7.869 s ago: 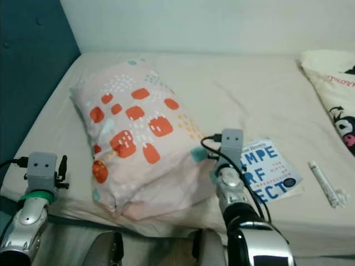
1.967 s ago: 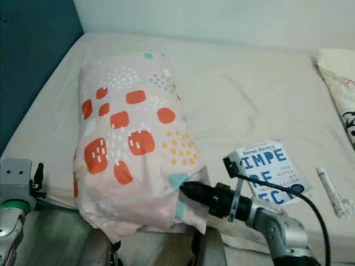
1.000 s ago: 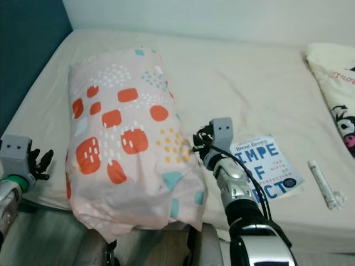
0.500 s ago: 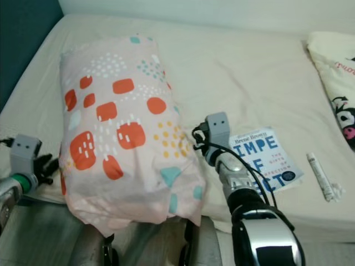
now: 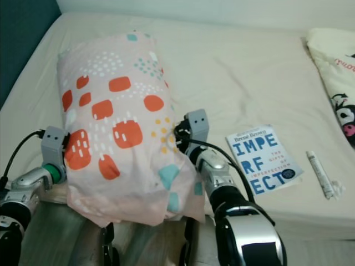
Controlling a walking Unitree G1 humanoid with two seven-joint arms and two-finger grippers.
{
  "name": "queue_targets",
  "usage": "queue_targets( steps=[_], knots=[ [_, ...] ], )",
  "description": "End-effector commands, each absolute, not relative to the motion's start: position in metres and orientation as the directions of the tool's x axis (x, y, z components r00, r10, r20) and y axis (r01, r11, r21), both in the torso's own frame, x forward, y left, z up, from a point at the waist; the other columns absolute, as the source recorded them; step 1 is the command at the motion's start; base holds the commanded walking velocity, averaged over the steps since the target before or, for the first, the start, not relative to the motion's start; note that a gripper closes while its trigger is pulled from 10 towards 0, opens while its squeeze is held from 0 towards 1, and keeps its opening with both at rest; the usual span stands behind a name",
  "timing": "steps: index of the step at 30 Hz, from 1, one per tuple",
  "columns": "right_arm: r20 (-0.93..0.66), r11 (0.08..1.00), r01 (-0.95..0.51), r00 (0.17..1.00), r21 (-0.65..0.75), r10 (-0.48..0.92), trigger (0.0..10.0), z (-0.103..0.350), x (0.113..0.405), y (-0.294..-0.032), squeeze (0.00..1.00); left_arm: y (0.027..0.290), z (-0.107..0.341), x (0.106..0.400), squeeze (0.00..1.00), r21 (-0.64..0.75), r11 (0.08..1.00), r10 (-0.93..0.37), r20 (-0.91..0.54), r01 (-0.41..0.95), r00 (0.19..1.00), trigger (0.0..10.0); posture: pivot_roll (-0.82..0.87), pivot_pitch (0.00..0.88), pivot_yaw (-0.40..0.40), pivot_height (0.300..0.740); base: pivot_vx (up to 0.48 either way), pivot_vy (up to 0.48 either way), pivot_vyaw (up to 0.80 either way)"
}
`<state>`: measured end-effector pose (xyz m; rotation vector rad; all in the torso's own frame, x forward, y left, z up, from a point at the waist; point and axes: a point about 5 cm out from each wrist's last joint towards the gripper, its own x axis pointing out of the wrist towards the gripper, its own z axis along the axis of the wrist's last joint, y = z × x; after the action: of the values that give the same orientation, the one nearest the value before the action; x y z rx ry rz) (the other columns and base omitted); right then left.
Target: Clean up the room
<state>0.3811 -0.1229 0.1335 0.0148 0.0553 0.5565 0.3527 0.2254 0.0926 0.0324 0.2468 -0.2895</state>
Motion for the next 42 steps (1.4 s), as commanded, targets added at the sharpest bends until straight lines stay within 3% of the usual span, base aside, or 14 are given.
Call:
queue_targets(
  steps=[1,7,18,23,28,35,42],
  knots=[
    [-0.077,0.812,-0.582,0.809,0.041,0.583,10.0,0.121,0.374,-0.111,0.0,0.213,0.085,0.352,0.0,-0.023,0.943,-0.326,-0.267,0.332,0.907,0.0,0.07,0.227,0.056,0.598,0.0,0.0,0.0],
    [-0.077,0.754,-0.656,0.75,0.035,0.657,10.0,0.118,0.368,-0.097,0.0,0.202,0.081,0.351,0.0,-0.049,0.941,-0.336,-0.259,0.334,0.906,0.0,0.06,0.221,0.064,0.598,0.0,0.0,0.0],
    [0.006,0.634,-0.773,0.634,0.004,0.773,10.0,0.13,0.362,-0.064,0.0,0.19,0.12,0.371,0.0,-0.095,0.925,-0.374,-0.056,0.368,0.926,0.0,0.07,0.192,0.061,0.598,0.0,0.0,0.0],
    [0.087,0.592,-0.805,0.594,0.043,0.8,10.0,0.142,0.362,-0.054,0.0,0.182,0.138,0.375,0.0,-0.081,0.882,-0.463,0.029,0.464,0.886,0.0,0.07,0.177,0.062,0.598,0.0,0.0,0.0],
    [0.167,0.505,-0.856,0.516,0.109,0.84,10.0,0.148,0.357,-0.046,0.0,0.162,0.143,0.367,0.0,-0.009,0.753,-0.657,0.06,0.659,0.752,0.0,0.09,0.15,0.053,0.598,0.0,0.0,0.0],
    [0.181,0.461,-0.885,0.464,0.063,0.867,10.0,0.147,0.349,-0.032,0.0,0.151,0.152,0.364,0.0,0.057,0.704,-0.709,0.095,0.708,0.698,0.0,0.09,0.111,0.049,0.598,0.0,0.0,0.0],
    [0.194,0.488,-0.868,0.495,0.086,0.847,10.0,0.147,0.349,-0.031,0.0,0.155,0.161,0.363,0.0,0.102,0.7,-0.714,0.126,0.707,0.689,0.0,0.1,0.071,0.046,0.598,0.0,0.0,0.0]
  ],
)
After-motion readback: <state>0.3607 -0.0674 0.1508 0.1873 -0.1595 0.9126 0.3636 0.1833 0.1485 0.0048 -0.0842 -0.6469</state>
